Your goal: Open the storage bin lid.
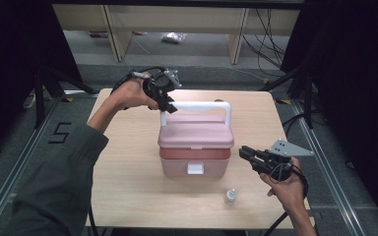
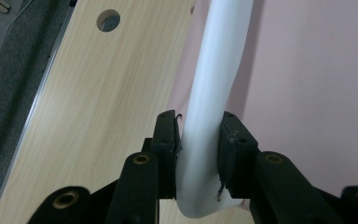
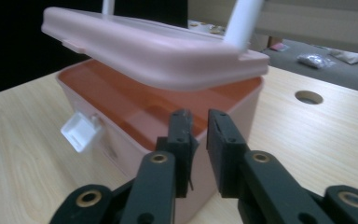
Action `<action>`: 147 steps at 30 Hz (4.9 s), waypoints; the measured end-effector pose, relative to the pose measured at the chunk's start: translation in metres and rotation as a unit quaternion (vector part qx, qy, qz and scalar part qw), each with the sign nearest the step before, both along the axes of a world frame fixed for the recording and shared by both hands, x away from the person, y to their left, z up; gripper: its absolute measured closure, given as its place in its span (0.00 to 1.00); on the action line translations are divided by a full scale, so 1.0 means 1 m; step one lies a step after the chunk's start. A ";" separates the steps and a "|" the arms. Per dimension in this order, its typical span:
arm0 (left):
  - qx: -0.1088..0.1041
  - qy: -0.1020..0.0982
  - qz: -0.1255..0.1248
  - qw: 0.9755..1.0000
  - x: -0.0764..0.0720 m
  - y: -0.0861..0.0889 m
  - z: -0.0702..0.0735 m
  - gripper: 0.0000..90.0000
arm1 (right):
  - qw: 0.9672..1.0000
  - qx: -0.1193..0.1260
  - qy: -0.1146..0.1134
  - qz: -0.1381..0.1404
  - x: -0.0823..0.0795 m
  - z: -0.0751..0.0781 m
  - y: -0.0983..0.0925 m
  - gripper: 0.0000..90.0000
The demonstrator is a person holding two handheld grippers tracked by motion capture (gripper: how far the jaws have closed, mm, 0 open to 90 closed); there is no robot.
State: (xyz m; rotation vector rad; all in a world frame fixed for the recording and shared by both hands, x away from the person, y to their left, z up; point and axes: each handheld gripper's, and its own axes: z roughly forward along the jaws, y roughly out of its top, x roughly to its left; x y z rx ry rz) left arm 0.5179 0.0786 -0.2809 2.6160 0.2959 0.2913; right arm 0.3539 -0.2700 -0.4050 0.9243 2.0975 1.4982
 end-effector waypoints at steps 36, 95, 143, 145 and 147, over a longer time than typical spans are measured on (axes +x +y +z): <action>-0.030 -0.017 0.039 0.999 -0.002 0.012 0.002 0.55 | 0.999 0.001 0.010 0.044 0.043 -0.008 0.023 1.00; -0.228 0.065 0.242 0.941 -0.083 0.064 -0.128 0.41 | 0.999 0.003 -0.018 0.038 0.054 0.016 0.036 0.99; -0.224 0.053 0.231 0.945 -0.088 0.057 -0.135 0.62 | 0.999 0.021 -0.023 0.025 0.095 0.022 0.043 0.99; -0.225 0.054 0.231 0.945 -0.088 0.057 -0.135 0.62 | 0.999 0.017 -0.028 0.021 0.097 0.021 0.043 0.99; -0.224 0.054 0.232 0.945 -0.088 0.057 -0.135 0.63 | 0.999 0.013 -0.029 0.025 0.102 0.021 0.042 1.00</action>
